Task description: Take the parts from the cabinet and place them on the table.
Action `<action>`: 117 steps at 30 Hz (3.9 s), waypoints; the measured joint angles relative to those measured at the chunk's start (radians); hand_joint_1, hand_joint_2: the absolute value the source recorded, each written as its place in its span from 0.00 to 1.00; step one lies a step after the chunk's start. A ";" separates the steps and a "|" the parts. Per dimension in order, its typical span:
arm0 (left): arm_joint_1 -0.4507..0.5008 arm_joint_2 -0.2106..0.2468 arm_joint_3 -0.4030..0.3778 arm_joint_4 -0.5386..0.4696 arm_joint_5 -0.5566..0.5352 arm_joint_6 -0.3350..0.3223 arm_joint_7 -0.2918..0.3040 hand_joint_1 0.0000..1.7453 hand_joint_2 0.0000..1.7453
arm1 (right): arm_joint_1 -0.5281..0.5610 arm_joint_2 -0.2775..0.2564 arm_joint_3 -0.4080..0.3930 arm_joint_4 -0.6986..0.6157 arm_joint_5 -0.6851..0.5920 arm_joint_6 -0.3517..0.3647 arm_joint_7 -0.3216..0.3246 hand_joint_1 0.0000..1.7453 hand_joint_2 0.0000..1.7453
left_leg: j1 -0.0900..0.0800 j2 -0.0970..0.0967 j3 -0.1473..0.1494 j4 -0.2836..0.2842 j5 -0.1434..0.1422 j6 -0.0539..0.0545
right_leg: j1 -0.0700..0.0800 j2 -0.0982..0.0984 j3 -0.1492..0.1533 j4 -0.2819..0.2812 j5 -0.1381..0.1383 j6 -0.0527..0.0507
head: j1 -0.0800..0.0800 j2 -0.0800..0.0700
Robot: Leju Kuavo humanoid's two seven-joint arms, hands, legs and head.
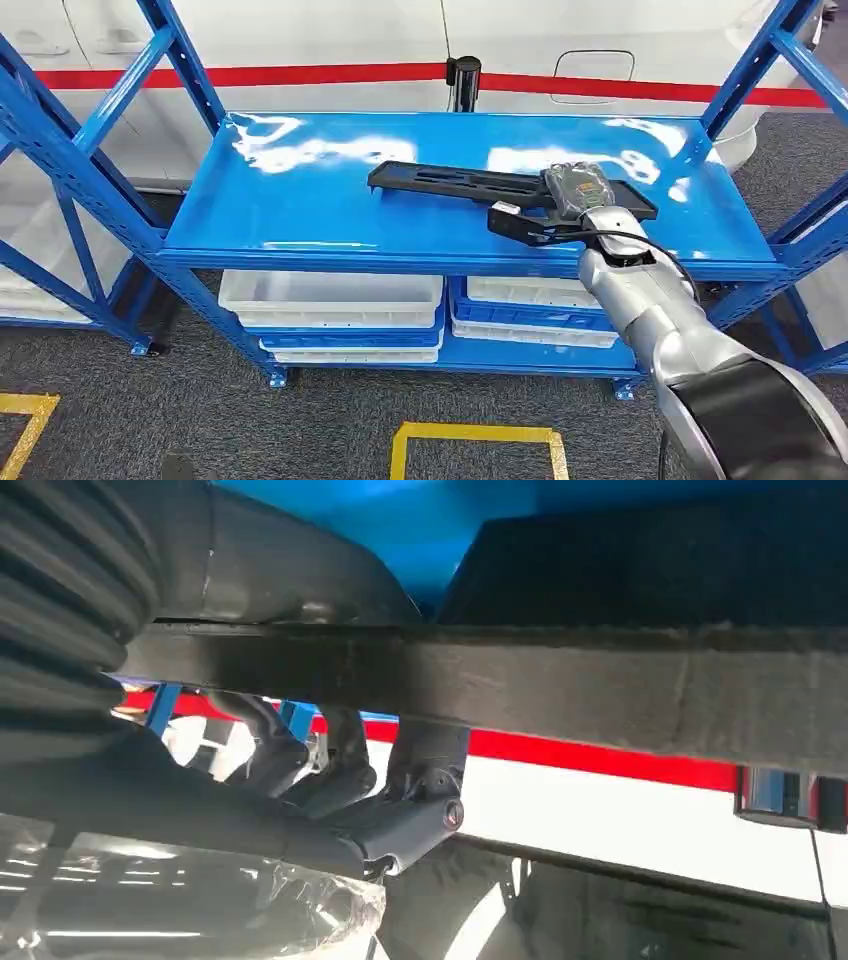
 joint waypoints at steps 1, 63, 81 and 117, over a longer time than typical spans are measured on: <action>0.000 0.000 0.000 0.000 -0.003 -0.006 0.009 0.00 1.00 | 0.000 0.000 -0.001 0.000 -0.001 0.000 -0.001 1.00 1.00 | 0.000 0.000 0.000 0.000 0.000 0.000 | 0.000 0.000 0.000 0.000 0.000 0.000 | 0.000 0.000; 0.002 -0.016 -0.079 0.001 -0.137 -0.137 0.223 0.00 1.00 | 0.003 0.015 -0.039 -0.009 0.002 -0.031 0.007 1.00 1.00 | -0.001 0.000 0.068 0.022 -0.076 0.015 | -0.008 -0.002 -0.024 0.006 0.039 0.015 | -0.001 0.000; 0.014 -0.023 -0.079 0.001 -0.150 -0.134 0.227 0.00 1.00 | -0.017 0.008 -0.081 -0.023 -0.039 -0.057 -0.044 1.00 1.00 | 0.001 0.001 -0.059 0.032 0.008 -0.001 | -0.016 -0.005 0.045 -0.002 -0.034 -0.014 | 0.005 0.000; 0.011 -0.026 -0.089 0.001 -0.175 -0.146 0.226 0.00 1.00 | -0.034 -0.077 -0.172 -0.082 -0.095 -0.082 -0.089 1.00 1.00 | 0.016 0.001 -0.146 0.334 -0.141 -0.029 | -0.008 -0.006 -0.013 0.007 0.008 -0.020 | 0.001 0.000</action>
